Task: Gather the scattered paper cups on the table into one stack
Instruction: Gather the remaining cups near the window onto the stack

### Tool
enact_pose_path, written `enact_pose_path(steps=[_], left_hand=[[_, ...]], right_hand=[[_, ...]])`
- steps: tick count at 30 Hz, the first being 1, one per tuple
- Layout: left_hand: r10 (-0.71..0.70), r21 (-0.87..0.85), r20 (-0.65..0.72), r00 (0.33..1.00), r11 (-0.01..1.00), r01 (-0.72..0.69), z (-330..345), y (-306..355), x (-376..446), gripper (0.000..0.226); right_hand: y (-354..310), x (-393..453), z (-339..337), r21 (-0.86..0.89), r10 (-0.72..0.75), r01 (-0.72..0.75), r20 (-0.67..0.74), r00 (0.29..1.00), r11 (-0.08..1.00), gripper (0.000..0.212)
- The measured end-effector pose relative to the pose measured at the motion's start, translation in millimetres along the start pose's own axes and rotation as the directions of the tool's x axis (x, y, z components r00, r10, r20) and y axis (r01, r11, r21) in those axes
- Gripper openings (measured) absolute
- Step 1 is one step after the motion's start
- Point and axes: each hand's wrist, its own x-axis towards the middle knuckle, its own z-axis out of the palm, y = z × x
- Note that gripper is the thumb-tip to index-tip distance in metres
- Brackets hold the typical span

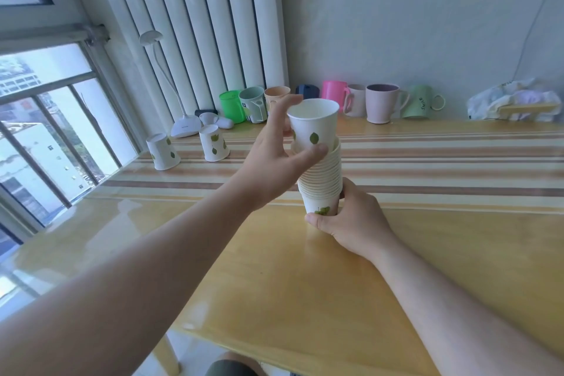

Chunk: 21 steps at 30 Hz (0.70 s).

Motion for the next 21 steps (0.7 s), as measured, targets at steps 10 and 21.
enact_pose_path(steps=[10, 21], left_hand=[[0.002, 0.011, 0.102, 0.995, 1.0, -0.004, -22, -34, -21, 0.065], [-0.25, 0.314, -0.29, 0.924, 0.887, 0.339, -103, -157, 20, 0.037]], right_hand=[[-18, 14, 2, 0.009, 0.029, -0.029, 0.057, 0.998, 1.0, 0.057], [-69, 71, 77, 0.047, 0.008, -0.014, 0.131, 0.991, 0.999, 0.057]])
